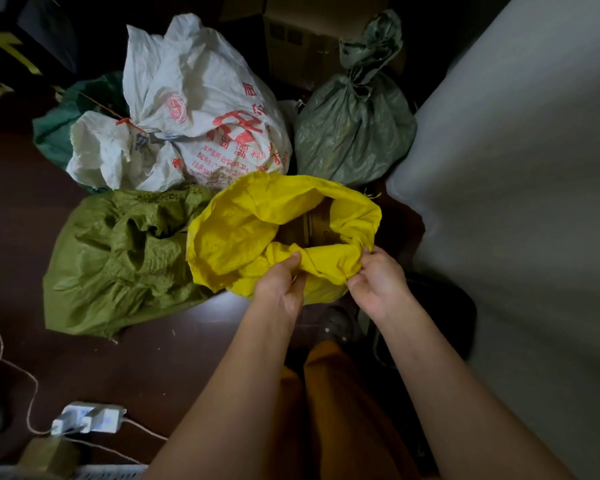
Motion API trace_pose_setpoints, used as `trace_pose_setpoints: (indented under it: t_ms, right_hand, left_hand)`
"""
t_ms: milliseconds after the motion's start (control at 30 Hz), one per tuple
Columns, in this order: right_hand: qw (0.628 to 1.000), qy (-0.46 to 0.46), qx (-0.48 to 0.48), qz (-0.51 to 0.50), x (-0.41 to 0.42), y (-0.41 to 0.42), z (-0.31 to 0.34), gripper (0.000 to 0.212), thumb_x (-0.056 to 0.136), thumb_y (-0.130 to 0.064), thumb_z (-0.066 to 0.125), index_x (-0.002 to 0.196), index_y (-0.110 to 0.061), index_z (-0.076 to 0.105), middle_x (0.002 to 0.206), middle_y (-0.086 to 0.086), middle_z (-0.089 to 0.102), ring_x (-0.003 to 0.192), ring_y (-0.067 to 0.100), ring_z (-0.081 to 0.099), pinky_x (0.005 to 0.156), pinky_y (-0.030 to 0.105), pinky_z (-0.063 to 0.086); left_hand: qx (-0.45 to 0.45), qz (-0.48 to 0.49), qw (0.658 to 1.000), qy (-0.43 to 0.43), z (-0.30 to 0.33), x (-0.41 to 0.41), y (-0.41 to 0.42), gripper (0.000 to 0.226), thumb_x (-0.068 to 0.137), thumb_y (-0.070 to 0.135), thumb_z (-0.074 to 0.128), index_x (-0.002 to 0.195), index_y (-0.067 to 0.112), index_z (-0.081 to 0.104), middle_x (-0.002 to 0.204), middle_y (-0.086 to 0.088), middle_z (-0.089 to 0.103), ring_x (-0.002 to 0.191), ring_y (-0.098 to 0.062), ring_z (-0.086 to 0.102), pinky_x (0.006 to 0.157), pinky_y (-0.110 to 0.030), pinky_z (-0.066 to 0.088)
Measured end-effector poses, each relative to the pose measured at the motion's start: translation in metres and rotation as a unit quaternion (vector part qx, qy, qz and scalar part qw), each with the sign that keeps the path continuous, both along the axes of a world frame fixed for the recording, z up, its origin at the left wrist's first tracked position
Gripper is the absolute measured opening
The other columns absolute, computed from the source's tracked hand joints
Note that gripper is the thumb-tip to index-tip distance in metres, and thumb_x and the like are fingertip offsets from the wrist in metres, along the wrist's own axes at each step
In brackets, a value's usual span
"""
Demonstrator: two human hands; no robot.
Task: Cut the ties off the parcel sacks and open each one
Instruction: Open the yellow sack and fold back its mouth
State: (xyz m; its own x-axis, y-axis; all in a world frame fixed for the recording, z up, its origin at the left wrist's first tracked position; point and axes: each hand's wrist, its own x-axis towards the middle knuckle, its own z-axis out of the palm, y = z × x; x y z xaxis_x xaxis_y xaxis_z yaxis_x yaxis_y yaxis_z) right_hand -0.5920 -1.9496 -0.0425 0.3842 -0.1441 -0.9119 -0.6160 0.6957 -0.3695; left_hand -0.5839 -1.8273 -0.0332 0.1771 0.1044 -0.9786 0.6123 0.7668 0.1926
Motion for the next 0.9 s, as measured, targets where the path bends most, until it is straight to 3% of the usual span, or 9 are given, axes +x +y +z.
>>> trace_pose_setpoints:
  t_ms: [100, 200, 333, 467, 533, 633, 733, 800, 900]
  right_hand:
    - [1.0, -0.006, 0.009, -0.028, 0.005, -0.002, -0.001, 0.03, 0.101, -0.002, 0.035, 0.108, -0.005, 0.064, 0.106, 0.02, 0.067, 0.096, 0.033, 0.067, 0.086, 0.051, 0.054]
    - [0.998, -0.049, 0.044, -0.025, 0.01, -0.005, 0.003, 0.037, 0.098, -0.027, 0.052, 0.128, -0.006, 0.059, 0.121, 0.02, 0.066, 0.112, 0.034, 0.063, 0.09, 0.046, 0.054]
    - [0.977, -0.034, -0.167, 0.126, 0.002, -0.007, -0.007, 0.057, 0.08, -0.018, 0.078, 0.119, -0.021, 0.036, 0.117, 0.014, 0.059, 0.104, 0.029, 0.063, 0.088, 0.046, 0.055]
    - [0.928, -0.003, -0.313, 0.2, -0.012, -0.006, -0.018, 0.03, 0.087, -0.017, 0.071, 0.108, -0.022, 0.05, 0.118, 0.013, 0.058, 0.102, 0.026, 0.061, 0.089, 0.045, 0.054]
    - [0.928, -0.019, -0.321, 0.188, -0.017, -0.006, -0.02, 0.016, 0.091, -0.013, 0.065, 0.103, -0.021, 0.058, 0.119, 0.011, 0.062, 0.107, 0.025, 0.061, 0.095, 0.045, 0.052]
    - [0.934, -0.044, -0.319, 0.152, -0.022, -0.005, -0.017, 0.015, 0.093, -0.009, 0.063, 0.095, -0.023, 0.06, 0.113, 0.007, 0.066, 0.106, 0.023, 0.063, 0.097, 0.046, 0.051]
    - [0.935, -0.072, -0.319, 0.138, -0.021, -0.006, -0.01, 0.024, 0.091, -0.006, 0.063, 0.088, -0.03, 0.059, 0.107, 0.003, 0.066, 0.104, 0.022, 0.063, 0.096, 0.048, 0.051]
    - [0.934, -0.091, -0.316, 0.138, -0.02, -0.009, -0.009, 0.024, 0.09, -0.003, 0.064, 0.089, -0.027, 0.061, 0.104, 0.004, 0.068, 0.103, 0.025, 0.064, 0.095, 0.049, 0.051]
    - [0.936, -0.113, -0.295, 0.157, -0.02, -0.018, -0.012, 0.027, 0.09, -0.003, 0.064, 0.087, -0.03, 0.063, 0.103, 0.001, 0.07, 0.103, 0.025, 0.065, 0.096, 0.047, 0.052]
  left_hand:
    - [0.019, 0.01, 1.0, 0.013, -0.011, -0.003, -0.003, 0.04, 0.092, -0.01, 0.05, 0.132, -0.006, 0.049, 0.132, -0.023, 0.054, 0.119, -0.035, 0.055, 0.101, -0.046, 0.044]
    - [0.029, 0.042, 0.998, 0.026, -0.02, -0.007, -0.001, 0.043, 0.094, -0.01, 0.045, 0.136, -0.003, 0.045, 0.136, -0.023, 0.051, 0.122, -0.036, 0.052, 0.101, -0.047, 0.044]
    - [0.024, 0.076, 0.997, 0.021, -0.016, -0.014, -0.002, 0.04, 0.099, -0.006, 0.037, 0.138, 0.0, 0.044, 0.139, -0.021, 0.049, 0.128, -0.034, 0.048, 0.093, -0.045, 0.042]
    - [0.033, 0.003, 0.999, 0.036, -0.016, -0.02, 0.002, 0.039, 0.1, -0.002, 0.037, 0.139, 0.0, 0.042, 0.138, -0.018, 0.049, 0.128, -0.032, 0.047, 0.091, -0.039, 0.042]
    - [0.096, -0.113, 0.986, 0.07, -0.01, -0.016, 0.003, 0.042, 0.095, -0.001, 0.046, 0.137, -0.002, 0.041, 0.131, -0.018, 0.052, 0.119, -0.031, 0.053, 0.089, -0.036, 0.045]
    - [0.349, -0.301, 0.881, 0.104, 0.007, -0.007, 0.003, 0.058, 0.081, 0.006, 0.064, 0.13, -0.002, 0.035, 0.135, -0.022, 0.04, 0.119, -0.041, 0.047, 0.096, -0.042, 0.042]
    - [0.6, -0.401, 0.672, -0.166, 0.027, 0.003, 0.004, 0.046, 0.074, 0.003, 0.066, 0.116, 0.003, 0.048, 0.119, -0.018, 0.042, 0.11, -0.036, 0.043, 0.091, -0.039, 0.035]
    - [0.596, -0.503, 0.541, -0.315, 0.026, 0.013, 0.004, 0.039, 0.076, 0.008, 0.069, 0.114, 0.008, 0.059, 0.12, -0.015, 0.05, 0.11, -0.032, 0.045, 0.092, -0.036, 0.036]
    - [0.516, -0.668, 0.406, -0.351, 0.014, 0.031, -0.001, 0.053, 0.08, 0.021, 0.071, 0.13, 0.018, 0.055, 0.145, -0.005, 0.042, 0.131, -0.028, 0.037, 0.103, -0.041, 0.034]
